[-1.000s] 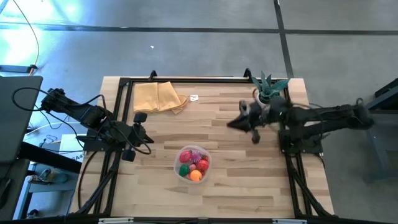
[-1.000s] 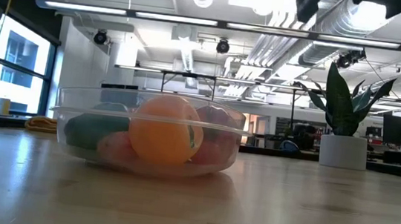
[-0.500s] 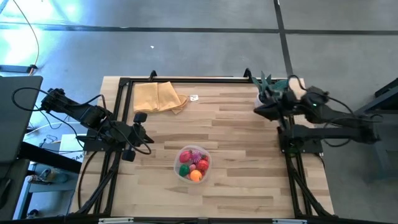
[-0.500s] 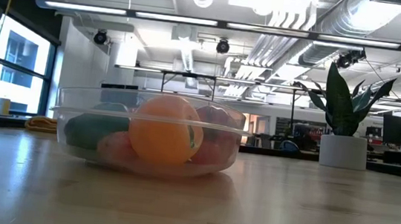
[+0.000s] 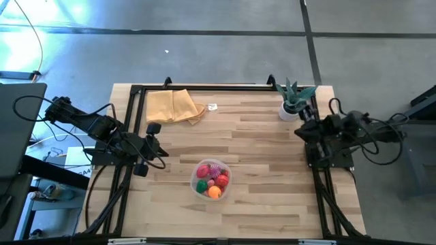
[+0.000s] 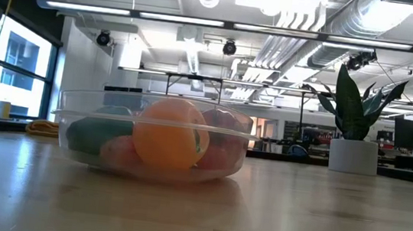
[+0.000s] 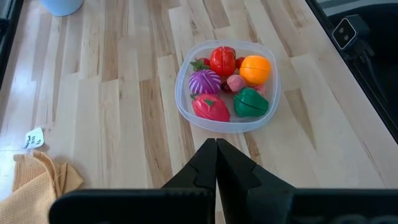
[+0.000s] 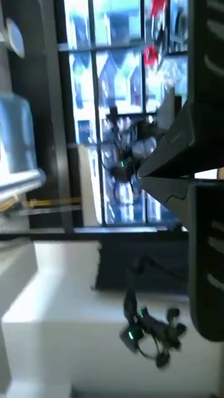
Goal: Pick and placing Produce into tupperware
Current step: Return to Home Position
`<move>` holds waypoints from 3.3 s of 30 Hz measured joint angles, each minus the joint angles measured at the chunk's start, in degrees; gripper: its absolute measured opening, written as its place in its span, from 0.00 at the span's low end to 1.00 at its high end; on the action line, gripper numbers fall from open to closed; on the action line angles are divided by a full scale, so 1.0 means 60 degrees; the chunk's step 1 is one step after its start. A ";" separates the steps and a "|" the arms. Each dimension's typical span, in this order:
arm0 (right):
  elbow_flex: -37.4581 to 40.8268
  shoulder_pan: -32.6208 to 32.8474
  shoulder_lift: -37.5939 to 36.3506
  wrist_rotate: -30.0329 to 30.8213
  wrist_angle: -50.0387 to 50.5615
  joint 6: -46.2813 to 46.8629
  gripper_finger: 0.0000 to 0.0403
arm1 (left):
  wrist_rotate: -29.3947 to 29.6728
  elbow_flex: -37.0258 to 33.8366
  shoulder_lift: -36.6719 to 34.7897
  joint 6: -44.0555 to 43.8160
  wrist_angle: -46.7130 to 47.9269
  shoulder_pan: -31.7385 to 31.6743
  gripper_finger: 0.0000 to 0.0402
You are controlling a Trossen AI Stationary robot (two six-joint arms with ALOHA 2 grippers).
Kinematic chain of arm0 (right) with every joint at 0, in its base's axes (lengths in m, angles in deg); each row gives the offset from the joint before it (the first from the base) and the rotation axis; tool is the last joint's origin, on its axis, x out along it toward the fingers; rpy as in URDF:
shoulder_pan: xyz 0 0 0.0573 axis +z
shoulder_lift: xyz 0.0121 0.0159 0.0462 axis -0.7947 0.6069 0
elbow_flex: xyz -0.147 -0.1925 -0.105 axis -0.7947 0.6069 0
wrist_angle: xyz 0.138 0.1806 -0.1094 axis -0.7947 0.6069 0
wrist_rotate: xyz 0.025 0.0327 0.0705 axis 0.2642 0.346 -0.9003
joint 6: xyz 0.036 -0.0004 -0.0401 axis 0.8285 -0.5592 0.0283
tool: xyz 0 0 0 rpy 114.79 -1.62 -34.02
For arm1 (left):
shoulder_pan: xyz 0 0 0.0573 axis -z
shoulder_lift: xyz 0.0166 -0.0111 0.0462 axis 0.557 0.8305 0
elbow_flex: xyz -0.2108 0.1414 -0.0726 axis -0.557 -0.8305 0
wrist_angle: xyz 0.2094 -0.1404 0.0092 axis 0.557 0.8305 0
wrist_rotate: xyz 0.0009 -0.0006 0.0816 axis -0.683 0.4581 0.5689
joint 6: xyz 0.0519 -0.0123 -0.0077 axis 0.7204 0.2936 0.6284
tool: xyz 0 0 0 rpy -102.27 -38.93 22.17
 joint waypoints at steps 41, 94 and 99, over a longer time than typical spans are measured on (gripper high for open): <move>0.4178 0.0160 -0.3439 -0.0542 0.0022 0.1600 0.00 | 0.0000 0.0002 -0.0002 0.0000 0.0001 -0.0001 0.00; 0.4287 0.0160 -0.3294 -0.0030 0.3269 0.3523 0.00 | -0.0452 0.0012 0.2412 0.3137 -0.6161 -0.1400 0.00; 0.4283 0.0160 -0.3279 -0.0030 0.3280 0.3523 0.00 | -0.2447 0.0006 0.2600 0.4027 -0.6498 -0.1283 0.00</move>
